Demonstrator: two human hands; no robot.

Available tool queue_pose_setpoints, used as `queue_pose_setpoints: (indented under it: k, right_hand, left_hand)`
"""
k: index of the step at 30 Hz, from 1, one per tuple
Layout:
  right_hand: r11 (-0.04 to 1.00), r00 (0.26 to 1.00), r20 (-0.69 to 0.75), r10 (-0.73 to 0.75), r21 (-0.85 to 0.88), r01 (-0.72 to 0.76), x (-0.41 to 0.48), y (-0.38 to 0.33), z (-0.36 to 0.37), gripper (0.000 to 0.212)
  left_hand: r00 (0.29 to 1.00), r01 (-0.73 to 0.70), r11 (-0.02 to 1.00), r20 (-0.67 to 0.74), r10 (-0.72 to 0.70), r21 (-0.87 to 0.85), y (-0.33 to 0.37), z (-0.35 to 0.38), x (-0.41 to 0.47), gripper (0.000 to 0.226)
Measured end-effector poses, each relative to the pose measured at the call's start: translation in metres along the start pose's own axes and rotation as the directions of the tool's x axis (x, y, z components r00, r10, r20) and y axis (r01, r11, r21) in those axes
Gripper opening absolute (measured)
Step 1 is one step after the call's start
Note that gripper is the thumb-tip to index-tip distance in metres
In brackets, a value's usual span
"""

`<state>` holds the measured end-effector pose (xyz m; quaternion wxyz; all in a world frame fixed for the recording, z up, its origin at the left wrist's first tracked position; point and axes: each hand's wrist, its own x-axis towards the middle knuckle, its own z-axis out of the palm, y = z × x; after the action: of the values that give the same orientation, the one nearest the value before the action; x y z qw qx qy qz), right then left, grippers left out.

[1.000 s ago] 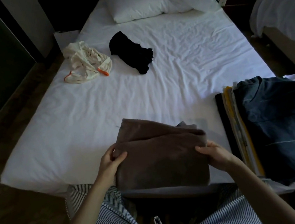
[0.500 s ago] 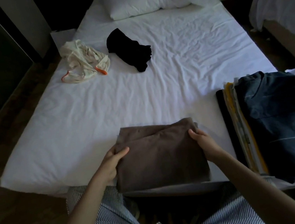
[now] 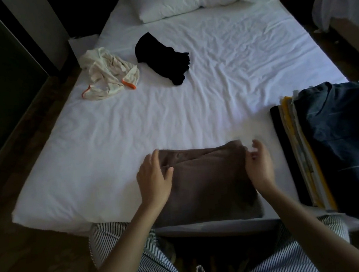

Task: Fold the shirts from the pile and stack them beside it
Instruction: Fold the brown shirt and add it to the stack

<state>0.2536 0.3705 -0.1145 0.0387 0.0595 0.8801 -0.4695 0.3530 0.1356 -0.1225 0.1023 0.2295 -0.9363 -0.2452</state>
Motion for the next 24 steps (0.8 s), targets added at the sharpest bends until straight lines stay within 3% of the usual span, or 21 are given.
queue_pose_setpoints:
  k: [2,4,5,6,8,11,13,17,20,22,24]
  right_hand:
    - [0.912,0.945,-0.009,-0.328,-0.265,0.314,-0.013,-0.011,-0.003,0.044]
    - [0.648,0.768,0.204,-0.607,-0.432,0.627,-0.024,-0.011,0.012,0.048]
    - [0.557,0.716,0.342,-0.609,-0.459,0.692,-0.028,-0.008,0.022,0.053]
    - [0.533,0.714,0.461,-0.528,-0.475,0.701,-0.030,-0.005,0.030,0.064]
    - [0.581,0.758,0.544,-0.360,-0.504,0.639,-0.027,0.013,0.040,0.092]
    - [0.579,0.800,0.533,-0.276,-0.572,0.581,-0.016,0.031,0.048,0.079]
    - [0.589,0.795,0.553,-0.248,-0.566,0.577,-0.014,0.031,0.051,0.073]
    - [0.634,0.789,0.568,-0.232,-0.527,0.566,-0.008,0.036,0.054,0.084]
    - [0.671,0.782,0.570,-0.250,-0.480,0.565,-0.003,0.035,0.052,0.070]
    - [0.684,0.803,0.526,-0.279,-0.478,0.551,-0.003,0.036,0.049,0.067]
    - [0.678,0.848,0.429,-0.312,-0.524,0.515,-0.006,0.036,0.045,0.069]
  left_hand:
    - [0.967,-0.232,0.962,-0.075,0.245,0.143,0.021,0.004,-0.011,0.047]
    - [0.928,-0.373,0.898,0.067,0.368,0.235,0.044,0.017,-0.017,0.049]
    - [0.909,-0.411,0.875,0.190,0.371,0.257,0.051,0.028,-0.018,0.052]
    - [0.889,-0.427,0.863,0.303,0.345,0.271,0.054,0.038,-0.019,0.054]
    - [0.866,-0.419,0.859,0.413,0.281,0.294,0.049,0.057,-0.018,0.054]
    - [0.852,-0.427,0.838,0.462,0.246,0.339,0.038,0.071,-0.017,0.050]
    - [0.857,-0.433,0.848,0.432,0.281,0.308,0.034,0.075,-0.012,0.050]
    - [0.851,-0.437,0.864,0.426,0.306,0.251,0.030,0.079,-0.008,0.049]
    - [0.838,-0.476,0.849,0.412,0.358,0.230,0.022,0.078,0.000,0.050]
    - [0.813,-0.524,0.825,0.413,0.410,0.211,0.011,0.071,0.005,0.050]
    - [0.834,-0.514,0.820,0.373,0.407,0.253,-0.006,0.061,0.005,0.051]
